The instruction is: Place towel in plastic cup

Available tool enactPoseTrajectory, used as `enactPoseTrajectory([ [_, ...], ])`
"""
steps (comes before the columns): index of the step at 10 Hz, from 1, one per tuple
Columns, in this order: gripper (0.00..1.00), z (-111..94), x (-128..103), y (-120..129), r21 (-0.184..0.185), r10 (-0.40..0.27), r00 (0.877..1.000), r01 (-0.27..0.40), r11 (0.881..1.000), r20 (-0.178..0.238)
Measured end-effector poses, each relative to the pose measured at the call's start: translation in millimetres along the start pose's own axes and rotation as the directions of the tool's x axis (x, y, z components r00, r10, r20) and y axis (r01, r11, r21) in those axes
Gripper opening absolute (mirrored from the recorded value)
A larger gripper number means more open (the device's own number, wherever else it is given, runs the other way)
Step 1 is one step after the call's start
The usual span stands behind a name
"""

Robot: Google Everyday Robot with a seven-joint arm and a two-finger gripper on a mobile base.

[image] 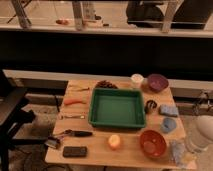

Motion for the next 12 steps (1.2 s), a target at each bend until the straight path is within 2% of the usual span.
enactPoseTrajectory([
  [4,0.05,-1,1,1,-0.001,-0.003,1.0,0.003,1.0,-0.006],
  [5,0.01,-1,2,2,0.004,0.0,1.0,0.0,1.0,-0.011],
  [6,0.0,-4,3,3,0.008,0.006,1.0,-0.006,1.0,-0.014],
  [8,0.0,-25,-1,5,0.048,0.022,1.0,-0.022,0.999,-0.006],
  [10,0.0,-64,-7,11,0.113,0.038,0.999,-0.038,0.993,0.005],
  [12,0.0,-97,-11,13,0.181,0.068,0.997,-0.075,0.981,0.048],
])
